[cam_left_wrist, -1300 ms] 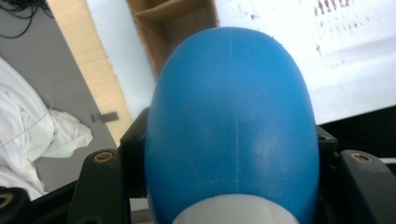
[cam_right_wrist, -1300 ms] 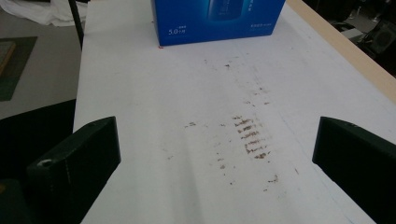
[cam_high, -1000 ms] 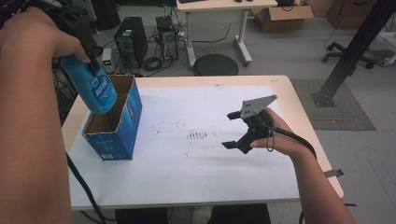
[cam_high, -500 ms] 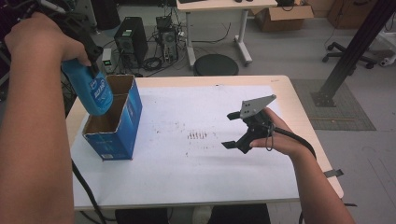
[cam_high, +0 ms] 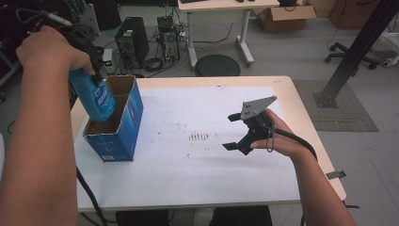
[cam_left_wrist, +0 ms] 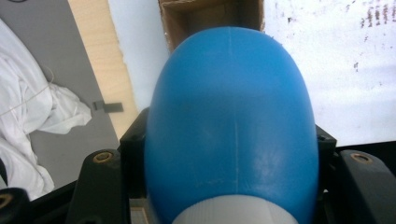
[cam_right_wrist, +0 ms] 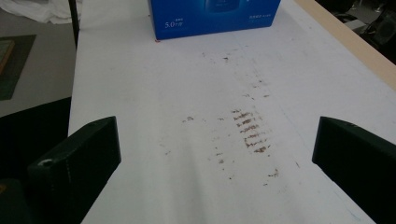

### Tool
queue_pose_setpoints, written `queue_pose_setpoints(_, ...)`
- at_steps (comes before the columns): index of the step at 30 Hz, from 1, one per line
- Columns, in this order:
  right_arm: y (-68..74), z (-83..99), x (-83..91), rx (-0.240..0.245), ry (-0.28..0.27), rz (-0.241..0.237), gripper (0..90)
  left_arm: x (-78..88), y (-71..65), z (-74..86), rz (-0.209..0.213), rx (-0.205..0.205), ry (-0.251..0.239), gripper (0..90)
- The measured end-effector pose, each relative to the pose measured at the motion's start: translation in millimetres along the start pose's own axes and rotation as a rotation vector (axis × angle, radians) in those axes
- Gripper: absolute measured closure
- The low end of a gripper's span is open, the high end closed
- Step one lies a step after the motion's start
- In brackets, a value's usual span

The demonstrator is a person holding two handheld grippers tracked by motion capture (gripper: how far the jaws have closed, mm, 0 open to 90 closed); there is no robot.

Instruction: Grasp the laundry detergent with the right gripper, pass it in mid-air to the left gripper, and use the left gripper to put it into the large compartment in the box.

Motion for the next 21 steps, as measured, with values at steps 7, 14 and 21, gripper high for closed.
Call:
queue_pose_setpoints(7,-0.7,3.1,-0.3,-0.005,0.000,-0.001,1.1,-15.5,-1.1,-4.5,0.008,0.012,0.016,38.9)
queue_pose_setpoints(14,-0.4,3.0,0.0,-0.002,-0.003,-0.002,1.2,-34.9,-2.1,-7.7,0.007,0.022,0.038,38.8)
queue_pose_setpoints(21,0.2,2.9,-1.0,-0.003,-0.005,-0.008,1.1,-53.4,-1.4,-10.3,0.011,0.017,0.049,38.8)
Point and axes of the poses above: each handheld gripper's, and its own axes: x roughly backward along the jaws, z roughly out of its underside, y roughly to its left, the point moved 6 cm from there along -x, roughly forward along the jaws
